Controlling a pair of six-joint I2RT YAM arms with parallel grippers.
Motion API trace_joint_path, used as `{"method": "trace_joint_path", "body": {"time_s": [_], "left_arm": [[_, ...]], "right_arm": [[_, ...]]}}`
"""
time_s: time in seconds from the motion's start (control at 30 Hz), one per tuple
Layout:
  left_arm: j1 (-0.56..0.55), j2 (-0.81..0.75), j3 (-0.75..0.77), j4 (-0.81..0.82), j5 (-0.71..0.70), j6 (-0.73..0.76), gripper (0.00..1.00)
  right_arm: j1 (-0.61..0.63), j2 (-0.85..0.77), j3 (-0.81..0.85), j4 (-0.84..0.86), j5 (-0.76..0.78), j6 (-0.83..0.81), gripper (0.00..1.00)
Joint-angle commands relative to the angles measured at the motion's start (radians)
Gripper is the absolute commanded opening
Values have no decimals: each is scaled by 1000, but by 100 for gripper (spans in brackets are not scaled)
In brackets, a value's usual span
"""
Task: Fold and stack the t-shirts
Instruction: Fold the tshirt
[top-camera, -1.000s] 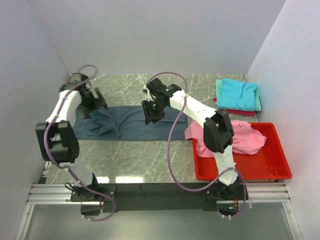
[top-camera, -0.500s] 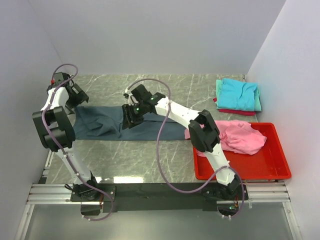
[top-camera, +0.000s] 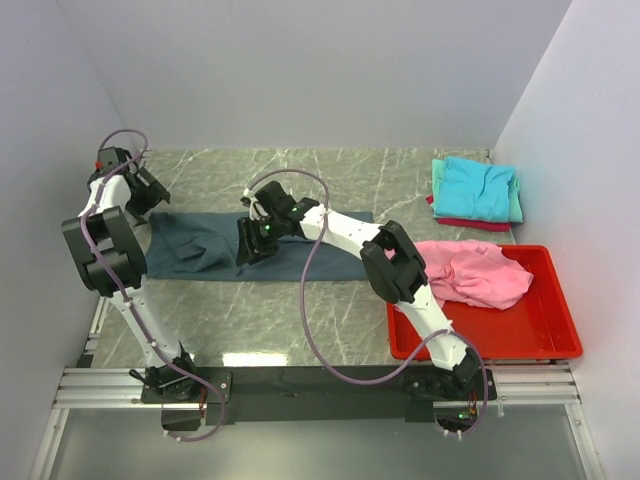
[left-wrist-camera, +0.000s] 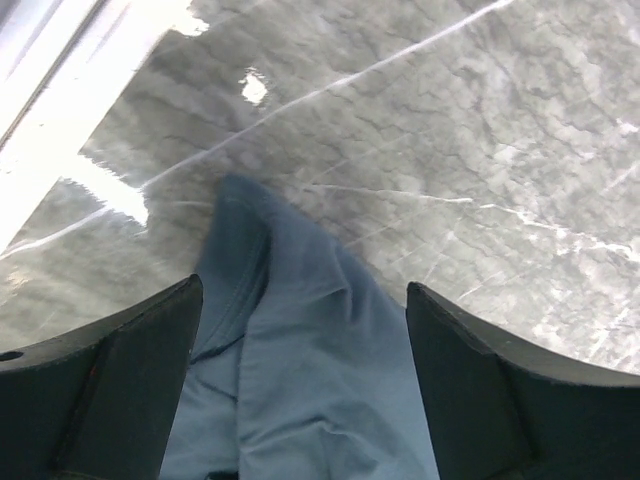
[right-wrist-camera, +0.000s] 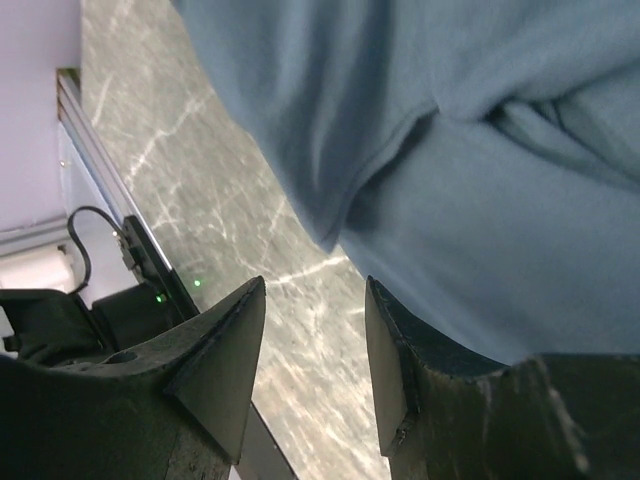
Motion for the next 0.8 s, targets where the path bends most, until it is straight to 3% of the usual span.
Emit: {"method": "trace_joint_path", "body": {"time_s": [0.0,0.43,0.77], "left_arm": [[-2,16,13,46,62,-2,85],[-4,85,41,76,95,-18,80],[-2,94,57,85,121,-41,60]], "right_arm": [[10,29,30,87,-5,23,52],[34,112,72,134,-1,63,52],[46,132,73,167,-21,94,52]]}}
